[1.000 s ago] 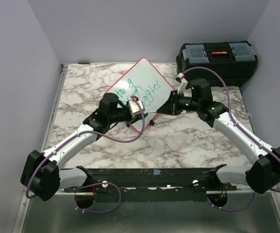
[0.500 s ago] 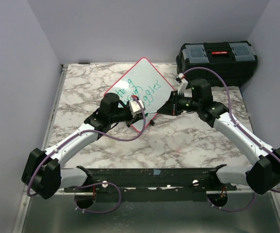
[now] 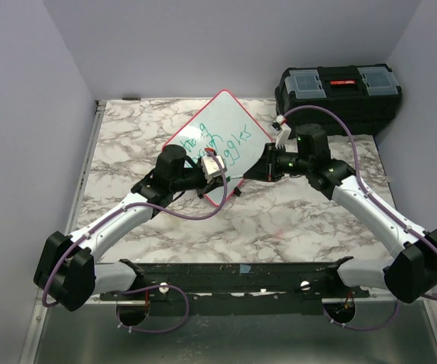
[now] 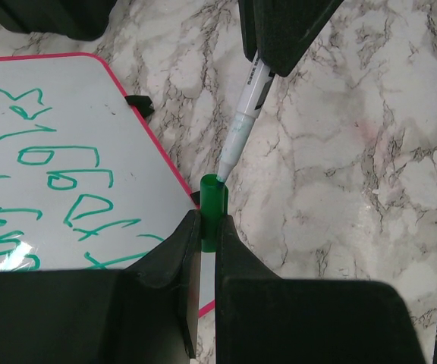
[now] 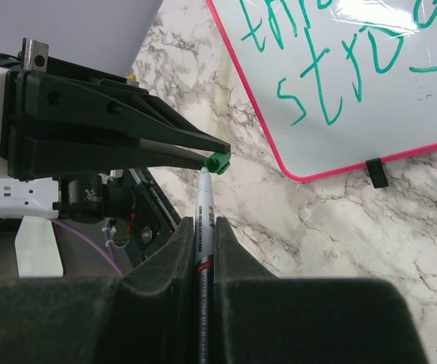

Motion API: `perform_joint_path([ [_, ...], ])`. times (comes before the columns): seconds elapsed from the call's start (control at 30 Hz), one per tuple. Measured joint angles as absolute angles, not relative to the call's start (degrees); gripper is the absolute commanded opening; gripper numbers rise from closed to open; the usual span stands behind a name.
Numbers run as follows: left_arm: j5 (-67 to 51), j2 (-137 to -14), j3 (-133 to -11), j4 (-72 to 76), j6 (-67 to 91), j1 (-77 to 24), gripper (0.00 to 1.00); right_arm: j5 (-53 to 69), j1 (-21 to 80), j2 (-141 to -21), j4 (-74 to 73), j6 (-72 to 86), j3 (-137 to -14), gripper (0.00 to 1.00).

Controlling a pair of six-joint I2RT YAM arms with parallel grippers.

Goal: Write a sentence on the whiteboard
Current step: Insert the whiteboard marker without the cap into the pen cap.

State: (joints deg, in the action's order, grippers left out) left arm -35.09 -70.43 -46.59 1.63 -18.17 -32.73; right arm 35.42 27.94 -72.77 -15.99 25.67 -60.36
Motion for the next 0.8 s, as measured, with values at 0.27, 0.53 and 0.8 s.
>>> perform_joint_path([
  [0.27,-34.7,-70.4,-46.6,0.8,-18.2,-32.7,0.00,35.4,28.2,-73.4,-15.6,25.7,-60.0,0.01],
  [0.53,-34.4,-70.4,-46.6,0.5,-18.2,-32.7,0.00,35.0,28.5,-73.6,-15.5,25.7,-60.0,0.01],
  [0.8,-34.3,-70.4,-46.6,2.1,-18.2,-32.8,0.00,32.9,28.8,-71.9,-15.5,26.9,-60.0,0.01],
])
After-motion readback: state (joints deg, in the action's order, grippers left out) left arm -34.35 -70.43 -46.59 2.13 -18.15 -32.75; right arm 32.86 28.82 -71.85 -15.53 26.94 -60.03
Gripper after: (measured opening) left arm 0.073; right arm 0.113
